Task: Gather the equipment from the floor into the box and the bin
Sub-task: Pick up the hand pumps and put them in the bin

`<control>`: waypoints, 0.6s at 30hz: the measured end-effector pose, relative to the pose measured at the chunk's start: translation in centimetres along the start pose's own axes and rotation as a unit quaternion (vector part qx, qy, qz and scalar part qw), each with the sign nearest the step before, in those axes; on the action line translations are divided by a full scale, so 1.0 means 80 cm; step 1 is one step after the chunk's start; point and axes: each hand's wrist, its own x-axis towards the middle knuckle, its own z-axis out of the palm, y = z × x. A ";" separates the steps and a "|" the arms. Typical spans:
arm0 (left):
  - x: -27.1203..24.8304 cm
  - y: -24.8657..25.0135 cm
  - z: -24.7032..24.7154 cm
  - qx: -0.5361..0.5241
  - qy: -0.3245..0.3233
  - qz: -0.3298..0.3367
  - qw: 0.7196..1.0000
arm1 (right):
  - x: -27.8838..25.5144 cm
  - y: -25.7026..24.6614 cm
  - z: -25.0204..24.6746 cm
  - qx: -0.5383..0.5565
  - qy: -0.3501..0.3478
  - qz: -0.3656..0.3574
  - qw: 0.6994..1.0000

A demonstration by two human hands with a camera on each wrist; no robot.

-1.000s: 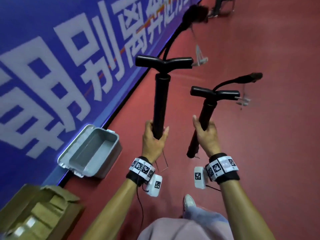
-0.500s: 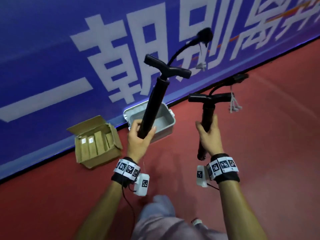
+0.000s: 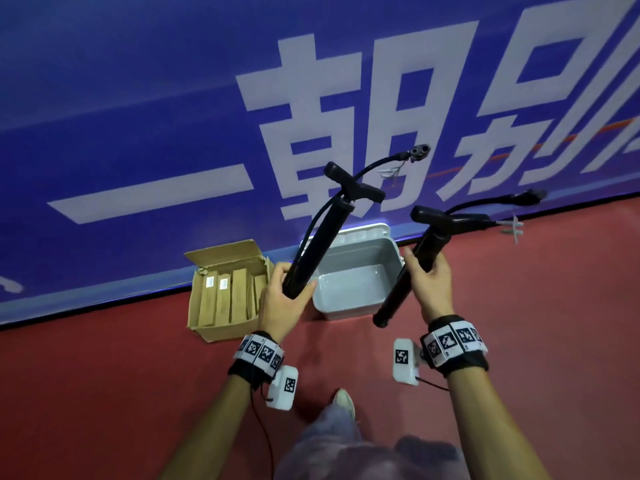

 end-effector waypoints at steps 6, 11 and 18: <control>0.122 -0.035 0.036 0.062 -0.076 -0.055 0.994 | 0.093 0.005 0.018 -0.061 0.010 0.017 0.998; 0.184 -0.064 0.104 0.066 -0.117 -0.116 0.984 | 0.178 0.017 0.030 -0.089 0.006 0.051 0.995; 0.275 -0.112 0.236 0.061 -0.169 -0.182 0.967 | 0.357 0.078 0.082 -0.096 -0.083 0.122 0.984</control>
